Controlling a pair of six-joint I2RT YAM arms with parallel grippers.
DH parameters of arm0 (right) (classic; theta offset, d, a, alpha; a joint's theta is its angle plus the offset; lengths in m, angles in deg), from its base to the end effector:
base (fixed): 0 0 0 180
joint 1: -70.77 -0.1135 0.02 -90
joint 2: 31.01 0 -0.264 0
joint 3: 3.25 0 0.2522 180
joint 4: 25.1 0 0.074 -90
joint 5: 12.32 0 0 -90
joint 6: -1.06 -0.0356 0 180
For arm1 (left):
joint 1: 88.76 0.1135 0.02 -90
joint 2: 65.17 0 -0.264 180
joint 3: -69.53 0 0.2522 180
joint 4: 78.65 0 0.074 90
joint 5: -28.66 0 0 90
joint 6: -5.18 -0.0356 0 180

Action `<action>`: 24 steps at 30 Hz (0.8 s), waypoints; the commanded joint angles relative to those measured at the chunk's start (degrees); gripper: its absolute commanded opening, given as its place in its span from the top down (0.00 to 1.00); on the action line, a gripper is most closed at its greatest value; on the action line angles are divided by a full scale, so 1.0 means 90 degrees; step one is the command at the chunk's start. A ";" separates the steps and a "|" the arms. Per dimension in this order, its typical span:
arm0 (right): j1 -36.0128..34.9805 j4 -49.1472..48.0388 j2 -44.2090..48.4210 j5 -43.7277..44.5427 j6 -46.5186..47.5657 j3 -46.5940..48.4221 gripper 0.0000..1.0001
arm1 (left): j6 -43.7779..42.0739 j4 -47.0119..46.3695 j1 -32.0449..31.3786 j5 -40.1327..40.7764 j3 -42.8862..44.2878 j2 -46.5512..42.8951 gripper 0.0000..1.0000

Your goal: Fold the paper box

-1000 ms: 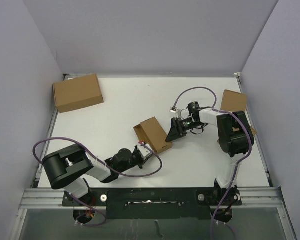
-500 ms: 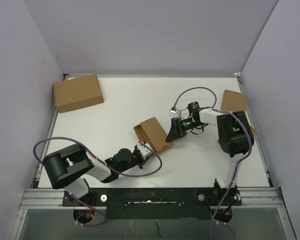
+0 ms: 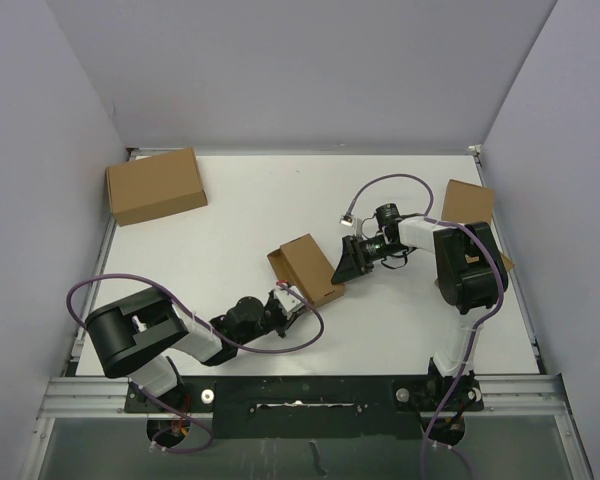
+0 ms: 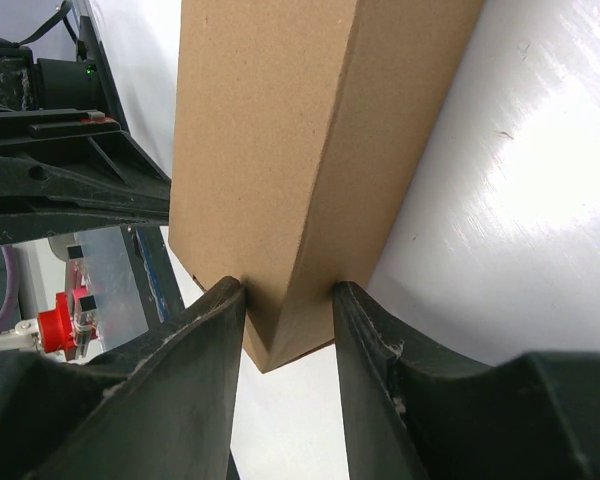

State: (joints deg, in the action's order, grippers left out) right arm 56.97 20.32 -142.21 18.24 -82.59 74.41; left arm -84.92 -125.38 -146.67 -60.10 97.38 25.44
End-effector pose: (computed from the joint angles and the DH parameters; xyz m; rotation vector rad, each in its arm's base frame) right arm 0.3261 0.1117 0.1299 -0.6030 2.5645 1.5149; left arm 0.1301 -0.2060 0.1230 0.9107 1.6746 -0.6759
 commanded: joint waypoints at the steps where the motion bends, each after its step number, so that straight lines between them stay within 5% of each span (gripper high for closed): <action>1: 0.0069 -0.0100 -0.0213 0.0911 0.0282 0.0036 0.62 | 0.0106 -0.0092 0.0077 0.0078 0.0085 0.0061 1.00; 24: 0.0059 -0.0100 -0.0223 0.0911 0.0291 0.0039 0.62 | 0.0160 0.0540 0.0078 0.0065 0.0356 -0.0224 1.00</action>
State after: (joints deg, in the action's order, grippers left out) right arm 56.97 20.37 -142.28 18.24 -82.56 74.46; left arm -83.87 -122.65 -146.41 -60.08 98.52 25.35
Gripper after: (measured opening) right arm 0.386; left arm 0.010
